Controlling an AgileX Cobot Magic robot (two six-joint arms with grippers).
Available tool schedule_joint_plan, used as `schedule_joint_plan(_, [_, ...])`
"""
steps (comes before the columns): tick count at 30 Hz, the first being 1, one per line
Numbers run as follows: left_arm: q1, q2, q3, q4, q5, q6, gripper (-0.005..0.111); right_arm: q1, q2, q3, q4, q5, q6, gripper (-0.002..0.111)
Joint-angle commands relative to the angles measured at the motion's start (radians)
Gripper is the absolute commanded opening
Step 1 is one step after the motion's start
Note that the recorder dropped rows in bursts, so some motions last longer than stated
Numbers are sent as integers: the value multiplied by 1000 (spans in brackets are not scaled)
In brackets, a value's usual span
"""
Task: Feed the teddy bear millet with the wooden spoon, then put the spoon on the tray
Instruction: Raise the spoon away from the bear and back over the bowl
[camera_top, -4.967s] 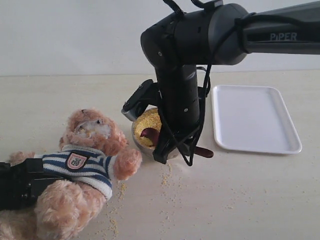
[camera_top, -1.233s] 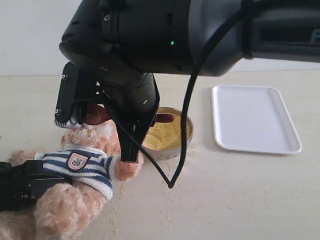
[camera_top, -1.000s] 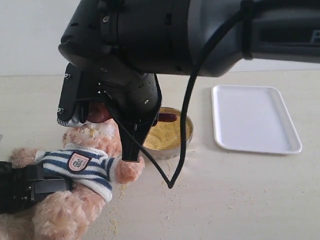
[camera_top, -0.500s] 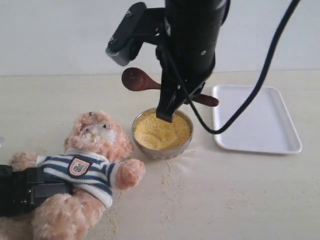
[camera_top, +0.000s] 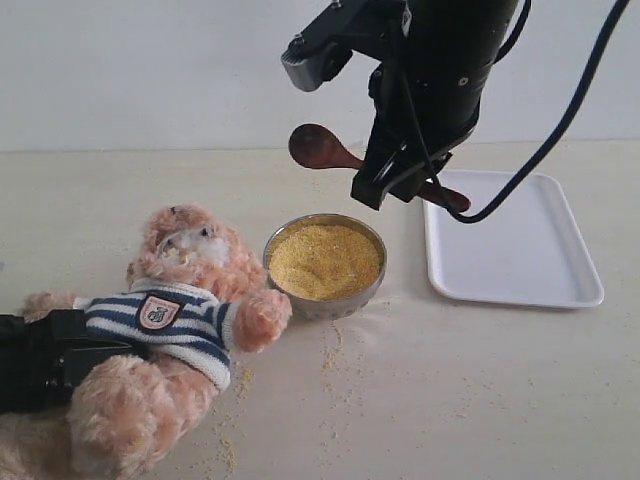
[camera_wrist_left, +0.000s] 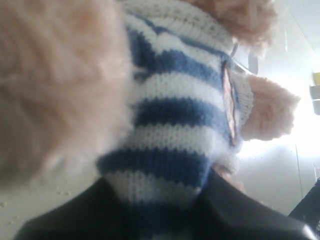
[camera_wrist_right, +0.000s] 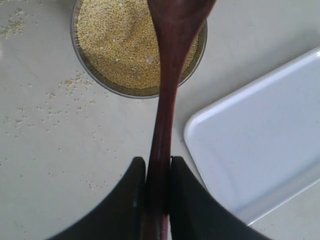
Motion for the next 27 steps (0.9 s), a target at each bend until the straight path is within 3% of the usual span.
schedule_joint_plan(1, [-8,-2,-26,-21,14,34,5,-7,-12,-2,-55,3,2,0])
schedule_joint_plan(19, [-8,1,-142,-21,-134,22,5,-7,51,-2,-89,-83,29,0])
schedule_joint_plan(27, [-8,79,-228,-21,-117,-16,5,-7,110,-2,-107,-76,17,0])
